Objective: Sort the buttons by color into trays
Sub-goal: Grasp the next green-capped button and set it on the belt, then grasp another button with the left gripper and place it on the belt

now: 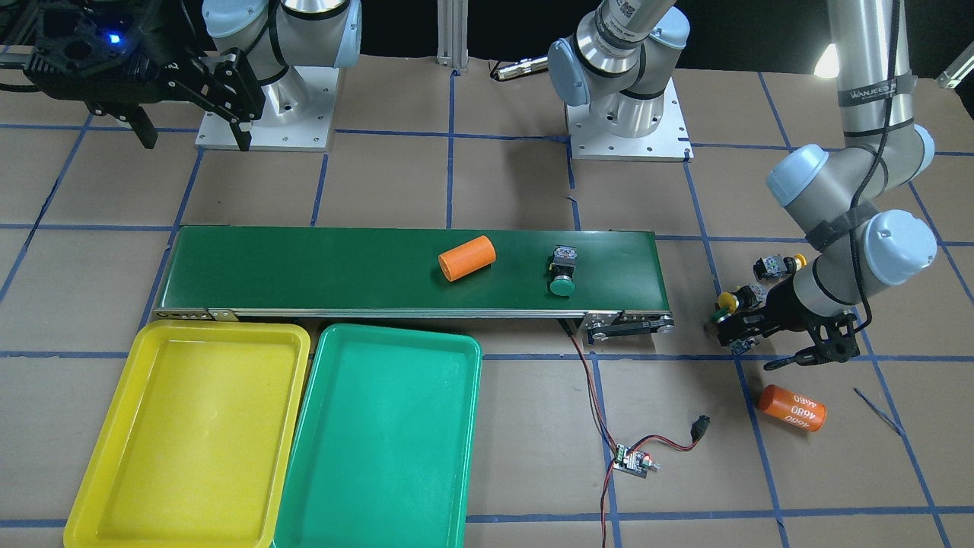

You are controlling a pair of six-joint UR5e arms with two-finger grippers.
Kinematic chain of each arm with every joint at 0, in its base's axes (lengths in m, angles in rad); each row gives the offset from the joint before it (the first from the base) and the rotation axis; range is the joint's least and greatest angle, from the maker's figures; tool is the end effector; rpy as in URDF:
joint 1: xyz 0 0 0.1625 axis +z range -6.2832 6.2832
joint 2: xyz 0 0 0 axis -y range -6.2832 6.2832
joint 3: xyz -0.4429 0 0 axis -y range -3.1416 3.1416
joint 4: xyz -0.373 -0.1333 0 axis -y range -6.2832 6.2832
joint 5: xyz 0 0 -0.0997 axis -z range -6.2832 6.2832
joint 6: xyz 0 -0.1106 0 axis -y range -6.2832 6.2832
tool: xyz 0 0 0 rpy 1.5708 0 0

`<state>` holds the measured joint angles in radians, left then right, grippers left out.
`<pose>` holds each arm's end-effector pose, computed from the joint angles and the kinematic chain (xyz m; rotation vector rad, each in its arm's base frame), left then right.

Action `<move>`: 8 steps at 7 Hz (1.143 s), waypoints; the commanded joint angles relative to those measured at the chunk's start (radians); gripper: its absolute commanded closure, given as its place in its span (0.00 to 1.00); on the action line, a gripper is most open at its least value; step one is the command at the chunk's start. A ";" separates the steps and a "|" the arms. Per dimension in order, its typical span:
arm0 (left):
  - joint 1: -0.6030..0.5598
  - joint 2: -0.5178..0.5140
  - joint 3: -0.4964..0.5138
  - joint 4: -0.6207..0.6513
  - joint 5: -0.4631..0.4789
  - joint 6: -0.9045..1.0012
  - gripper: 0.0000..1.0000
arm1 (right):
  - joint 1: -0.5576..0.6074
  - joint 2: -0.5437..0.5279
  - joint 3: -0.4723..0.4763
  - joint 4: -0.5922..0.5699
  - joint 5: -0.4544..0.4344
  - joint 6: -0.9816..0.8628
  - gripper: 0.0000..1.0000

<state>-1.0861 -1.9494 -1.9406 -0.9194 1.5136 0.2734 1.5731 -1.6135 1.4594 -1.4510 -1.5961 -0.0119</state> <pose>0.1213 -0.5301 0.2007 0.3259 -3.0334 -0.1053 0.1315 -0.4528 0.5552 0.0215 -3.1156 0.0533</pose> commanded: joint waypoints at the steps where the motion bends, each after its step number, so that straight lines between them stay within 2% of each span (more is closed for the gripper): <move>1: 0.000 -0.011 -0.003 -0.004 -0.003 0.020 0.64 | -0.002 -0.002 -0.001 0.006 -0.001 0.000 0.00; 2: -0.001 0.019 0.008 -0.015 0.005 0.009 0.82 | 0.001 -0.002 -0.001 0.001 0.004 0.001 0.00; 3: -0.014 0.048 0.023 -0.060 0.005 0.007 0.86 | -0.001 0.000 -0.001 0.001 0.001 0.000 0.00; 4: -0.023 0.081 0.049 -0.088 -0.006 0.001 0.87 | -0.001 0.001 -0.001 0.001 0.004 0.000 0.00; 5: -0.055 0.125 0.084 -0.173 -0.004 -0.005 0.88 | -0.001 0.001 -0.001 0.001 0.005 0.001 0.00; 6: -0.117 0.186 0.084 -0.221 -0.004 -0.031 0.88 | -0.001 0.001 -0.001 0.001 0.005 0.001 0.00; 8: -0.301 0.283 0.007 -0.231 0.010 -0.121 0.90 | -0.001 0.001 -0.001 0.001 0.002 0.000 0.00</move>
<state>-1.2812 -1.7216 -1.8982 -1.1401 1.5189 0.2076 1.5723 -1.6123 1.4588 -1.4489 -1.5922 -0.0118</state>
